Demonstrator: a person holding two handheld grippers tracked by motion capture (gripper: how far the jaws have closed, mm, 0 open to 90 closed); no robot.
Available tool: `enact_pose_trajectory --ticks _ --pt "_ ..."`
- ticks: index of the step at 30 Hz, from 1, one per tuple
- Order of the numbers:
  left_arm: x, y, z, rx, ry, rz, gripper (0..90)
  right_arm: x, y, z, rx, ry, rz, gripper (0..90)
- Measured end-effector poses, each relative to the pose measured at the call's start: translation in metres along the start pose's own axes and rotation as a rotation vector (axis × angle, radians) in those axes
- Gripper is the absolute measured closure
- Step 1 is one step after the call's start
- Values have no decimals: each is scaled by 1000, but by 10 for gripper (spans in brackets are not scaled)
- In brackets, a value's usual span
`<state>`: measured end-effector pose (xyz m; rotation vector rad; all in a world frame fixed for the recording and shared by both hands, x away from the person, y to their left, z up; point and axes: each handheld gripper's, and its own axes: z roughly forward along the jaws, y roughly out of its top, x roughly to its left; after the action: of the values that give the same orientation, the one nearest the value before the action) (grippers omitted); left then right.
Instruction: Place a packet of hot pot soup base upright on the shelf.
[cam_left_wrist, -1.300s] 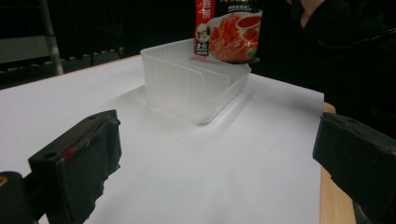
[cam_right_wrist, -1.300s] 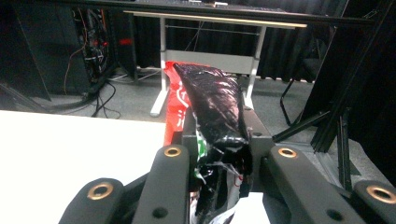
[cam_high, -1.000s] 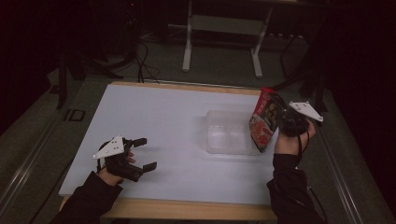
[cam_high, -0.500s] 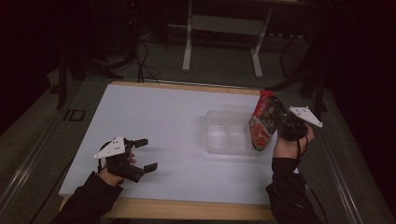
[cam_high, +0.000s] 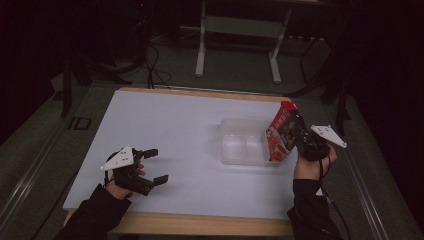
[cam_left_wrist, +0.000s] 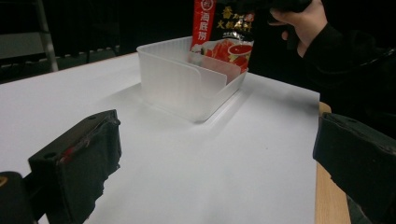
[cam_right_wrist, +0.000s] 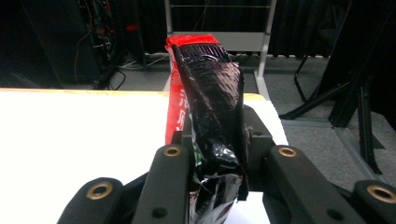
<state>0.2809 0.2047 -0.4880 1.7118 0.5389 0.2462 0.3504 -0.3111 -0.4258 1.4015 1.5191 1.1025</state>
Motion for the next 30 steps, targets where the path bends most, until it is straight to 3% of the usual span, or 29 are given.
enact_pose_trajectory --ticks 4,7,10,16,21,22,25,28,29,30 --pt "0 0 0 -1 1 -2 16 1 1 0 5 5 -8 762" --pt "0 0 -2 -4 1 4 16 -1 2 4 38 41 0 688" --pt "1 0 -3 -4 3 1 16 -4 4 5 38 62 15 597" --pt "1 0 -5 -12 4 1 16 -3 26 -6 -5 102 2 404" --pt "0 0 -5 -11 4 2 16 -3 42 -13 -30 148 0 315" --pt "0 -1 -5 -6 5 6 16 -2 49 -15 -29 186 -11 264" --pt "0 -1 -4 -6 2 6 16 0 55 -17 -40 221 -12 231" --pt "0 -2 -4 -5 -2 6 16 8 63 -21 -46 294 -31 151" --pt "0 -2 -4 -5 -2 6 16 8 63 -21 -46 294 -31 151" --pt "0 -2 -4 -4 0 6 16 13 65 -22 -44 332 -38 138"
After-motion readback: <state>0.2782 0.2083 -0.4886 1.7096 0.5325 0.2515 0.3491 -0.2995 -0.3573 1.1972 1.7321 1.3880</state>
